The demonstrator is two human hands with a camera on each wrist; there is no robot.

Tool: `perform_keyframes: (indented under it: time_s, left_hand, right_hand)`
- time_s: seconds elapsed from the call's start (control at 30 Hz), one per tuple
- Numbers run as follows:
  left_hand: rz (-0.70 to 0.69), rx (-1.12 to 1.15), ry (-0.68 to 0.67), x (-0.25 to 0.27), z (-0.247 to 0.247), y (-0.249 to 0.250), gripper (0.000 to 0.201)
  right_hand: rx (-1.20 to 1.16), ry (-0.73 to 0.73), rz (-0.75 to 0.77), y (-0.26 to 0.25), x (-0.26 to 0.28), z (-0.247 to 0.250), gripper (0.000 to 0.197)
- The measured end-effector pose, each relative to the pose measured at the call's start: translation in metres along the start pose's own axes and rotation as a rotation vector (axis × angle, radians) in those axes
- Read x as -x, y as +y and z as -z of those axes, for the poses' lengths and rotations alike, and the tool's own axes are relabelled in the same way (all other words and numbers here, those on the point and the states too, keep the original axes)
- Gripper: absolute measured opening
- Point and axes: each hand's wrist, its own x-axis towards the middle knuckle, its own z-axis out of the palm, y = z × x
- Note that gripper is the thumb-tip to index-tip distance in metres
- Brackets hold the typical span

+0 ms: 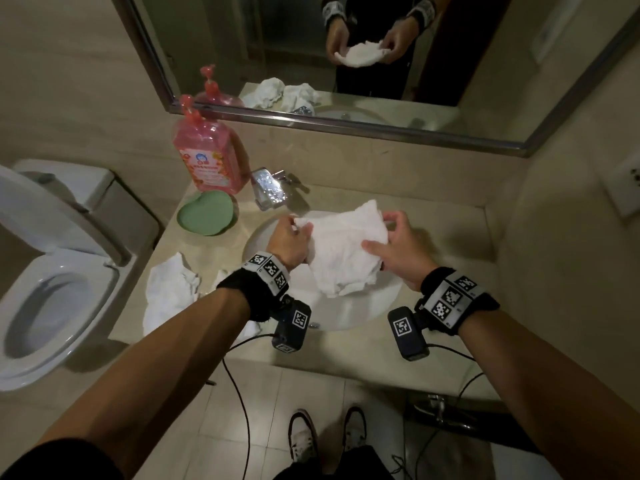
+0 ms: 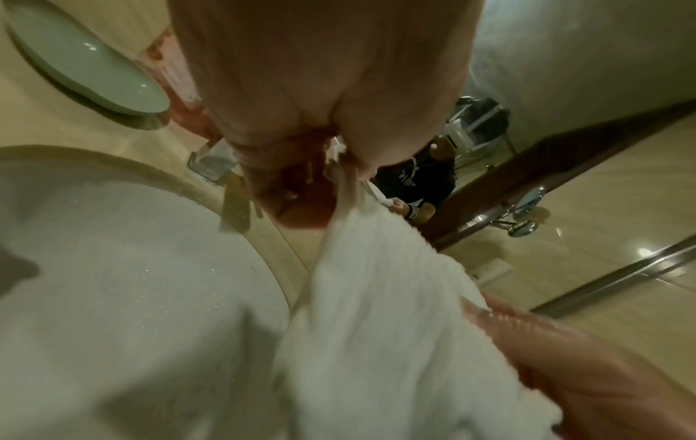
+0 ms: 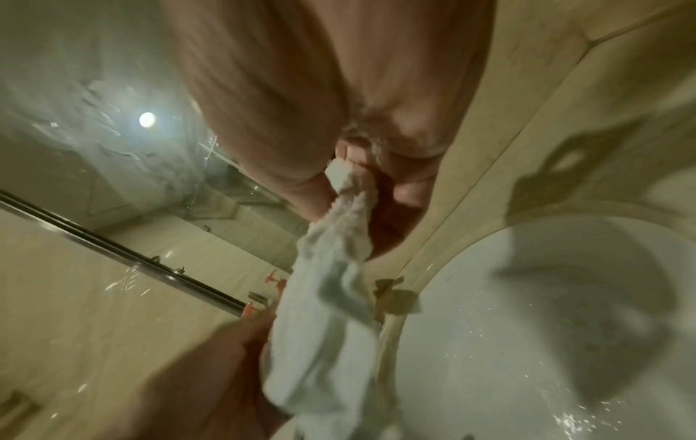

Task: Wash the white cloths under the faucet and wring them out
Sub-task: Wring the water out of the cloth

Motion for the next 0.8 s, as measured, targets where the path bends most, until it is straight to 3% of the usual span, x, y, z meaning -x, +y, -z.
perform_keyframes:
  time_s: [0.03, 0.13, 0.17, 0.27, 0.33, 0.4, 0.5, 0.6, 0.63, 0.7, 0.8]
  left_hand:
    - [0.029, -0.021, -0.032, 0.001, -0.005, 0.003, 0.035]
    - [0.214, 0.261, -0.313, 0.012, -0.024, 0.001, 0.059]
    - [0.216, 0.29, -0.361, 0.015, -0.03, -0.003, 0.068]
    - [0.133, 0.277, -0.299, 0.018, -0.05, -0.01, 0.064]
    - [0.07, 0.279, -0.232, 0.016, -0.064, -0.01, 0.047]
    - [-0.028, 0.216, -0.244, 0.017, -0.08, -0.01, 0.027]
    - [-0.02, 0.155, -0.387, 0.023, -0.103, -0.018, 0.022]
    - [-0.057, -0.097, -0.554, 0.027, -0.122, -0.035, 0.063]
    - [-0.086, -0.197, -0.574, 0.029, -0.129, -0.042, 0.066]
    - [-0.119, -0.363, -0.539, 0.032, -0.145, -0.056, 0.054]
    - [-0.033, -0.481, -0.49, 0.035, -0.171, -0.078, 0.039]
  right_hand:
    - [0.002, 0.03, 0.0, 0.005, 0.0, 0.004, 0.058]
    - [0.013, 0.067, -0.003, 0.019, 0.003, 0.019, 0.058]
    - [0.008, 0.069, -0.01, 0.024, 0.003, 0.027, 0.059]
    - [0.015, 0.079, -0.043, 0.037, 0.01, 0.051, 0.066]
    - [0.097, 0.087, -0.02, 0.047, 0.017, 0.062, 0.052]
    - [0.182, 0.068, -0.015, 0.06, 0.025, 0.07, 0.038]
    - [0.225, 0.03, -0.067, 0.084, 0.033, 0.084, 0.048]
    - [0.322, 0.07, -0.105, 0.109, 0.037, 0.1, 0.056]
    - [0.343, 0.075, -0.119, 0.118, 0.036, 0.104, 0.056]
    - [0.402, 0.078, -0.143, 0.136, 0.034, 0.109, 0.054]
    - [0.542, 0.062, -0.207, 0.167, 0.028, 0.114, 0.052]
